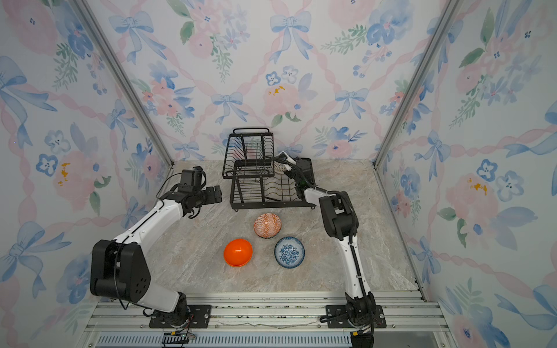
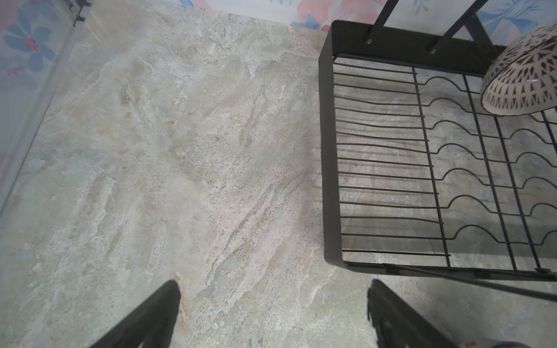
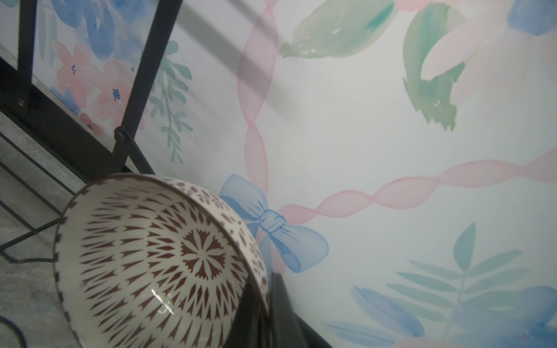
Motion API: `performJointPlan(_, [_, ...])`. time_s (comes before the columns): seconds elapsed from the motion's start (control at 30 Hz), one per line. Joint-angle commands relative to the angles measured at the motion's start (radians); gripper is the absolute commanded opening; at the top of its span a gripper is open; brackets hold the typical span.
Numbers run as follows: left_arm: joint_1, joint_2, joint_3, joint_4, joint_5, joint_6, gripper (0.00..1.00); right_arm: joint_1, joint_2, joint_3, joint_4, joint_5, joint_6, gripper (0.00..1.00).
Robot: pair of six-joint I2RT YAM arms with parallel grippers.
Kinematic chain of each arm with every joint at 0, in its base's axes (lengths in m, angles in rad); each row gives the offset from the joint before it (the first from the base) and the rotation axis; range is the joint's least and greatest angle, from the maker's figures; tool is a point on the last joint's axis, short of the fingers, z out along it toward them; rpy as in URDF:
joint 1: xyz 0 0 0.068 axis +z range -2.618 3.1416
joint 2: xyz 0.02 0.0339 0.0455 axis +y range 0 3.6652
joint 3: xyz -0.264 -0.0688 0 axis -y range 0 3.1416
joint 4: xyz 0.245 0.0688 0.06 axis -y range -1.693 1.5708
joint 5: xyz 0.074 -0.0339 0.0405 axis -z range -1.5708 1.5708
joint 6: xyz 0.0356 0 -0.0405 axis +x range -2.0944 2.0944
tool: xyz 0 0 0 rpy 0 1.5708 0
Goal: Load bowls into a dish rack
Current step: Place the bowl in the dish rack.
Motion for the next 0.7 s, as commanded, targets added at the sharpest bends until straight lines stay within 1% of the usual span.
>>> performJointPlan(0.0, [0.008,0.016,-0.017,0.016,0.020,-0.009,0.98,0.023,0.013,0.025,0.081,-0.011,-0.042,0.00])
performJointPlan(0.43, [0.007,0.029,-0.011,0.024,0.033,-0.004,0.98,0.050,0.051,0.016,0.145,-0.056,-0.142,0.00])
performJointPlan(0.67, [0.007,0.030,-0.013,0.024,0.037,-0.001,0.98,0.060,0.062,0.007,0.175,-0.079,-0.132,0.00])
